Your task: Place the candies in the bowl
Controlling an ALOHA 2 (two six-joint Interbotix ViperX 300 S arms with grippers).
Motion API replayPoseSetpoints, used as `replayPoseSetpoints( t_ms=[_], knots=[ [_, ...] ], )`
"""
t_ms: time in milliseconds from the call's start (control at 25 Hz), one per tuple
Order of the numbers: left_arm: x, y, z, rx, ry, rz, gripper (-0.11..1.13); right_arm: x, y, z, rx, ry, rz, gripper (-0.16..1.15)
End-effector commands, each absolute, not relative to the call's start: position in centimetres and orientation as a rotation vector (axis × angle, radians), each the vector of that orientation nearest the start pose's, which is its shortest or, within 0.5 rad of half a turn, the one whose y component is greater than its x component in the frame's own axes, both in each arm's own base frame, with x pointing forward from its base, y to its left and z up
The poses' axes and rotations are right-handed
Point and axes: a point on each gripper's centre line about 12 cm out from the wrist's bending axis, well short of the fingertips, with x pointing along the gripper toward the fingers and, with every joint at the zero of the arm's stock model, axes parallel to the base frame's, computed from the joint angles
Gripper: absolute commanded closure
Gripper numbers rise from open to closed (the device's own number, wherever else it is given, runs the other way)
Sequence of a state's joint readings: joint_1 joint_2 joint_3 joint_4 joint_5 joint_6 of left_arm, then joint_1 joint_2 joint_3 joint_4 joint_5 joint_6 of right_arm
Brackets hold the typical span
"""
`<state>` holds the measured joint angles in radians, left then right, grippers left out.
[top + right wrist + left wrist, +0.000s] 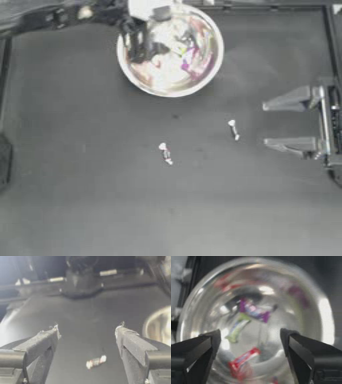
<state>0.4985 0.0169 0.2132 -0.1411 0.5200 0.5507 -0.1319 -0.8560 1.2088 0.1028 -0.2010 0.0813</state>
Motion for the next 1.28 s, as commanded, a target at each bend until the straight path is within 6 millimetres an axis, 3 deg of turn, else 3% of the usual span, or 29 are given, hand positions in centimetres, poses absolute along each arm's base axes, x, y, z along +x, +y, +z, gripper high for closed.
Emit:
replayPoseSetpoints(
  t_ms=[40, 280, 560, 720, 1040, 1280],
  knots=[
    [36.8, 16.7, 33.5, 0.262, 0.625, 0.241, 0.03, 21.1, -4.4, 25.8, 0.271, 0.177, -0.235, 0.01],
    [32.5, 11.6, 35.5, 0.256, 0.399, 0.24, 0.04, 20.8, -6.6, 26.7, 0.351, 0.293, -0.338, 0.01],
    [27.5, 8.5, 34.5, 0.186, 0.221, 0.265, 0.04, 20.8, -7.5, 28.8, 0.344, 0.38, -0.369, 0.01],
    [26.2, 7.1, 33.6, 0.158, 0.196, 0.241, 0.04, 21.0, -7.9, 28.9, 0.399, 0.462, -0.383, 0.01],
    [25.2, 5.6, 31.5, 0.109, 0.183, 0.213, 0.04, 24.0, -9.0, 28.2, 0.484, 0.691, -0.407, 0.02],
    [23.5, 4.9, 30.3, 0.082, 0.156, 0.212, 0.04, 26.0, -10.3, 27.3, 0.492, 0.857, -0.531, 0.14]
  ],
)
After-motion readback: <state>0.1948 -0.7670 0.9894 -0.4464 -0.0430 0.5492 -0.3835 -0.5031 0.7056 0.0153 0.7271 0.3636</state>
